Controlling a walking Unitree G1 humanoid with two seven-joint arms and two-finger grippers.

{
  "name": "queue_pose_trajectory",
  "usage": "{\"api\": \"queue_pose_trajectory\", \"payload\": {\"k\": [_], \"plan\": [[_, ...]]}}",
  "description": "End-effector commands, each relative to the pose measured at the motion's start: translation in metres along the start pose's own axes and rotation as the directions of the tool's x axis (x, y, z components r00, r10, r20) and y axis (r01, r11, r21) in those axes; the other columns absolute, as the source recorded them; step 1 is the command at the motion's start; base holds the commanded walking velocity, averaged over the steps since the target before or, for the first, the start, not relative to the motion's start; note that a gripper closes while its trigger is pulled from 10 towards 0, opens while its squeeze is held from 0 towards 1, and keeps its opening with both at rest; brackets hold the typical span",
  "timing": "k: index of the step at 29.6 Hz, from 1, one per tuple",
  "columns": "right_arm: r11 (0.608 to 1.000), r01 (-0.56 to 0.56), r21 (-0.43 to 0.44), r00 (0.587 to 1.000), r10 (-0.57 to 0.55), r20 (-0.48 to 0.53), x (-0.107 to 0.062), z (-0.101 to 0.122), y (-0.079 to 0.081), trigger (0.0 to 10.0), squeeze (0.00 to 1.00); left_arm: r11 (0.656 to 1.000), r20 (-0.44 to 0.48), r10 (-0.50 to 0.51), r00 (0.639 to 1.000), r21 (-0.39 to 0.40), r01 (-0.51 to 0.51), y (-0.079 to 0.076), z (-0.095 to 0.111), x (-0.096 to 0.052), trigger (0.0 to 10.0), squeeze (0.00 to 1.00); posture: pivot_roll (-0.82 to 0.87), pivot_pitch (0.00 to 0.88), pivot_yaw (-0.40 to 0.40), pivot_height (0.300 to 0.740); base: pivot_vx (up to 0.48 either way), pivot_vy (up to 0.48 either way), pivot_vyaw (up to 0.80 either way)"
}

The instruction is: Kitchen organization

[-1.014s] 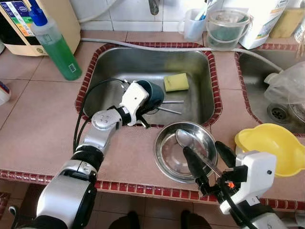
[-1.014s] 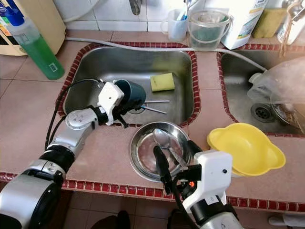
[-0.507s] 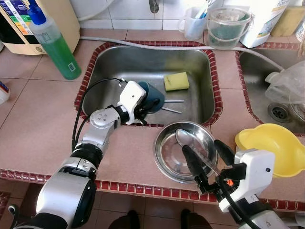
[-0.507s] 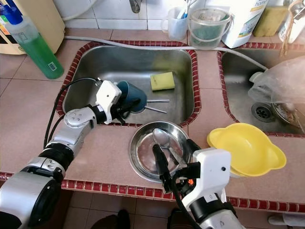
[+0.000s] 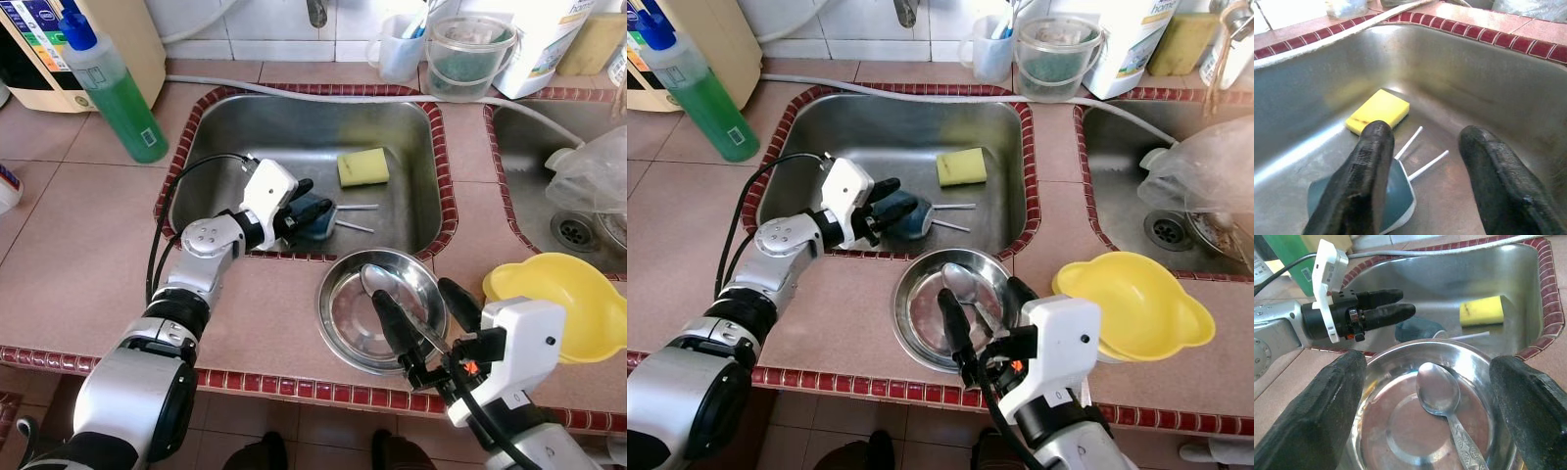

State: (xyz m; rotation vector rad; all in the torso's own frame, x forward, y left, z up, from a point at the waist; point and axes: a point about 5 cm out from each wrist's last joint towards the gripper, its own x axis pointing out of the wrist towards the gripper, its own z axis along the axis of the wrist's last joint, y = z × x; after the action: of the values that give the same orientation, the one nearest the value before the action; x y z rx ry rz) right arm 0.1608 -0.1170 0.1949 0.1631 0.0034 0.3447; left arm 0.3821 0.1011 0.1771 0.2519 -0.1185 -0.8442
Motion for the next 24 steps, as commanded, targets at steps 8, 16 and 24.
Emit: {"api": "queue_pose_trajectory", "payload": {"k": [8, 16, 24], "plan": [[1.000, 0.015, -0.002, 1.000, -0.015, 0.021, 0.009, -0.002, -0.005, 10.0, 0.00, 0.999, 0.000, 0.028, 1.000, 0.022, -0.028, 0.010, 0.002, -0.007, 10.0, 1.00, -0.24, 0.217, 0.095, 0.740, 0.000, 0.000, 0.00], [1.000, 0.017, -0.004, 0.998, -0.017, 0.060, 0.022, -0.001, -0.008, 10.0, 0.00, 0.999, 0.020, 0.045, 0.999, -0.006, -0.045, 0.013, 0.003, -0.011, 10.0, 0.00, -0.22, 0.169, 0.102, 0.740, 0.000, 0.000, 0.00], [1.000, 0.013, -0.014, 0.994, -0.011, 0.104, 0.036, 0.000, -0.012, 10.0, 0.00, 0.997, 0.037, 0.077, 0.996, -0.026, -0.076, 0.013, -0.001, -0.015, 10.0, 0.00, -0.21, 0.106, 0.106, 0.740, 0.000, 0.000, 0.00]]}}
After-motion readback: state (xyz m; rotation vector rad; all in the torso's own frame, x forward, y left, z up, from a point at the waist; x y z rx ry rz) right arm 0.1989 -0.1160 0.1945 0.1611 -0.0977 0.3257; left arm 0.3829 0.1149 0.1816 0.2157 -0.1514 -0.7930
